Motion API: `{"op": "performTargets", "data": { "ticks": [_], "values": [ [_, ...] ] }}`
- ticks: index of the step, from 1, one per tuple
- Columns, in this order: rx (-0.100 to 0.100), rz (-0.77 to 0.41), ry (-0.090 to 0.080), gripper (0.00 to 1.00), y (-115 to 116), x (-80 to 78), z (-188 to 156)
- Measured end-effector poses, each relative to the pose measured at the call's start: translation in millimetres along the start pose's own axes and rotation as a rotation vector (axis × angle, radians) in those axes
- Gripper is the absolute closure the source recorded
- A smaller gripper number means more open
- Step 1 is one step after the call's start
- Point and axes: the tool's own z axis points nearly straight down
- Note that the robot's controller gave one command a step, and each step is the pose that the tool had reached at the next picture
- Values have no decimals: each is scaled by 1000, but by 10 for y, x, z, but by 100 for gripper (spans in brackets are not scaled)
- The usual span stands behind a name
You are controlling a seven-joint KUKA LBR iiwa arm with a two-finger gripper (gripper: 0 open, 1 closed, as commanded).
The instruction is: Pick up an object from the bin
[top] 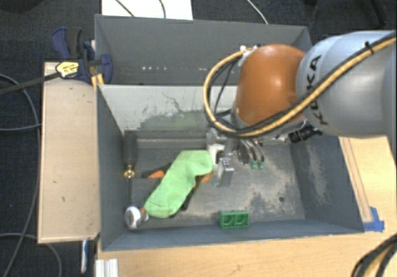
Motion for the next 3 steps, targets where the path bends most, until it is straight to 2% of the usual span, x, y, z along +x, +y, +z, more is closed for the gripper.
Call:
{"op": "performTargets", "data": {
  "ticks": [1, 2, 3],
  "values": [
    [-1, 76, 3, 0, 215, 133, 941],
    [-1, 53, -3, 100, 164, -29, 832],
    [-2, 57, -3, 100, 164, -28, 832]
  ]
}}
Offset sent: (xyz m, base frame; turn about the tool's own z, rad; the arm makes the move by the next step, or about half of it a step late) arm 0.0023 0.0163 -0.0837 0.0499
